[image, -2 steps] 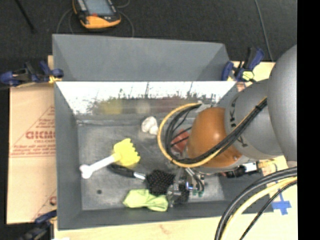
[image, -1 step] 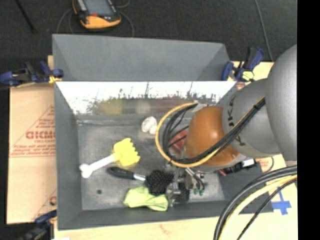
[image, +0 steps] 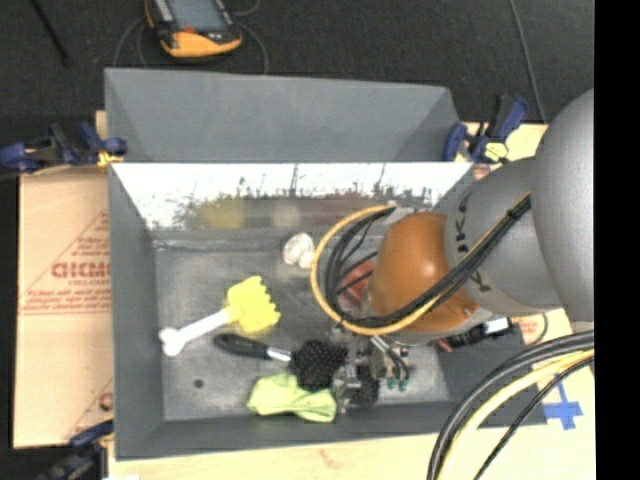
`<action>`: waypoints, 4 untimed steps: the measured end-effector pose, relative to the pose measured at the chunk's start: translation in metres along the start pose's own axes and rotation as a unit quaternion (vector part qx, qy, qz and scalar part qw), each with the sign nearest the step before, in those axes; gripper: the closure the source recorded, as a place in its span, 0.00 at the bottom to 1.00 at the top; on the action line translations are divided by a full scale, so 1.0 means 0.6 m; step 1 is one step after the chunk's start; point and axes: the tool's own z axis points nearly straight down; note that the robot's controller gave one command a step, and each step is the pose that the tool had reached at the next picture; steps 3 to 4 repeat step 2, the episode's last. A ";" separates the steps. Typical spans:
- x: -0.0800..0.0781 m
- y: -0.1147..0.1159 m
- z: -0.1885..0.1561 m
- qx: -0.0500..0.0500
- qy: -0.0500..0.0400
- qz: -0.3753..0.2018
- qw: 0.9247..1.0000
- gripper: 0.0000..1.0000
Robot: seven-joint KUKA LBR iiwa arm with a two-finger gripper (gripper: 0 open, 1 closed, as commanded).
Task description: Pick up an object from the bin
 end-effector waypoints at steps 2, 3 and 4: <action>0.001 -0.001 -0.023 0.000 0.002 -0.001 1.000 1.00; 0.001 -0.001 -0.023 0.000 0.002 -0.001 1.000 1.00; 0.001 -0.001 -0.023 0.000 0.002 -0.001 1.000 1.00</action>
Offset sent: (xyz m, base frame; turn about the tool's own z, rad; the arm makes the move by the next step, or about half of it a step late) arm -0.0001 0.0001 0.0285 0.0000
